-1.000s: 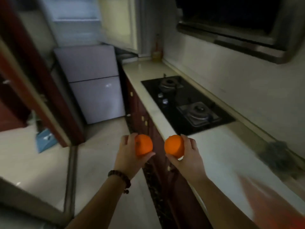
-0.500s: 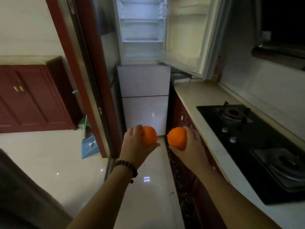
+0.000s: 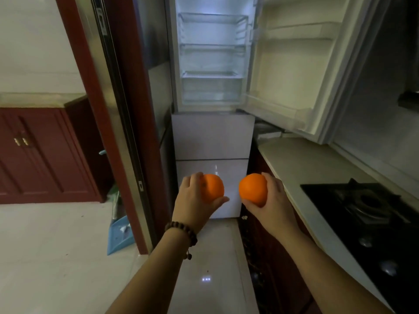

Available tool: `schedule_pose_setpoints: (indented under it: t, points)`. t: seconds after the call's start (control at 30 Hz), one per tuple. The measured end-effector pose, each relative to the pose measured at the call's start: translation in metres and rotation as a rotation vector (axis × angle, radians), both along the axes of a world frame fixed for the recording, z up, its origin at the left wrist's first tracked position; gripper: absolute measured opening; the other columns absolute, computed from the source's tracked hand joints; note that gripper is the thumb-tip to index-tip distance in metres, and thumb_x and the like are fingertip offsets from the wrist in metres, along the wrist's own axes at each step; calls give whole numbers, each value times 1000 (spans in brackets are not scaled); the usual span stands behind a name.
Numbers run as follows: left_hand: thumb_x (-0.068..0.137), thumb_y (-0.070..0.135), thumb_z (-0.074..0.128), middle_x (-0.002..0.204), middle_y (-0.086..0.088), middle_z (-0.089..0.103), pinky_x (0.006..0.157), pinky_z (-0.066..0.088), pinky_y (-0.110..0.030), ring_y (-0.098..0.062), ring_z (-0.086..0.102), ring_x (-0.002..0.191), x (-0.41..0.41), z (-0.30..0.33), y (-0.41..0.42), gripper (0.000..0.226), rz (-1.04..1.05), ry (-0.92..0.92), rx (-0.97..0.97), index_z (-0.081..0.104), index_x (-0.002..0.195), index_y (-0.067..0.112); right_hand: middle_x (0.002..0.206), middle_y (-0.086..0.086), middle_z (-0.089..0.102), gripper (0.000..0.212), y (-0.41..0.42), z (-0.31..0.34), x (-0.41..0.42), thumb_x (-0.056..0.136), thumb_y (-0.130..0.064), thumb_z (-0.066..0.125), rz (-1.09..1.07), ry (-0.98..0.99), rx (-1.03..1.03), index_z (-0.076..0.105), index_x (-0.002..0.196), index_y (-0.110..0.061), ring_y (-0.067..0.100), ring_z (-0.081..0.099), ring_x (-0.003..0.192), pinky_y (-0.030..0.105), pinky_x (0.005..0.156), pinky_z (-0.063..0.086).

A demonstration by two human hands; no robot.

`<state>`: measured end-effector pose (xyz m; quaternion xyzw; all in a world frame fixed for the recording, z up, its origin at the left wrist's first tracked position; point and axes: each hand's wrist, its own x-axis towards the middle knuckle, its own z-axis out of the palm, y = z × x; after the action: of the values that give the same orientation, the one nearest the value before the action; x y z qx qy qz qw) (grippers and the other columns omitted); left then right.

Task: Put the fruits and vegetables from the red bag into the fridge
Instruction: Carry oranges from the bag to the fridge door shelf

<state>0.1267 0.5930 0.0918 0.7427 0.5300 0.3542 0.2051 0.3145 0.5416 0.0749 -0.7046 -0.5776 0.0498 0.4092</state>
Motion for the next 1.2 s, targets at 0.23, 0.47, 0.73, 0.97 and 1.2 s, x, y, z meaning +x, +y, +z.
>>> schedule_pose_setpoints:
  t: [0.23, 0.47, 0.73, 0.97, 1.2]
  points:
    - [65, 59, 74, 136, 1, 40, 91, 43, -31, -19, 43, 118, 36, 7, 173, 88, 13, 61, 81, 33, 134, 24, 144, 6, 32, 87, 173, 11, 45, 74, -39, 76, 21, 28, 60, 26, 143, -20, 28, 49, 118, 30, 80, 44]
    - [66, 59, 73, 135, 1, 41, 99, 42, -40, -20, 40, 121, 93, 49, 322, 87, -70, 60, 170, 35, 136, 23, 142, 6, 39, 88, 307, 56, 102, 71, -41, 77, -34, -60, 117, 29, 142, -24, 26, 48, 119, 32, 83, 45]
    - [69, 47, 75, 135, -2, 40, 96, 41, -34, -20, 42, 121, 161, 83, 474, 80, -348, -60, 155, 38, 135, 22, 137, 8, 47, 87, 397, 97, 175, 66, -36, 82, -217, -84, 227, 39, 138, -17, 28, 48, 121, 36, 94, 41]
    - [71, 36, 79, 131, 1, 38, 85, 39, -28, -14, 44, 108, 236, 121, 608, 76, -693, -48, 237, 39, 134, 23, 135, 7, 39, 81, 466, 134, 219, 67, -27, 82, -452, -82, 219, 38, 134, -16, 13, 45, 100, 26, 82, 36]
    - [74, 40, 74, 137, 0, 41, 102, 39, -38, -17, 39, 124, 323, 155, 682, 82, -1071, 213, 294, 29, 141, 27, 128, 1, 46, 81, 518, 148, 261, 63, -34, 83, -515, -82, -20, 43, 132, -20, 18, 49, 111, 34, 93, 43]
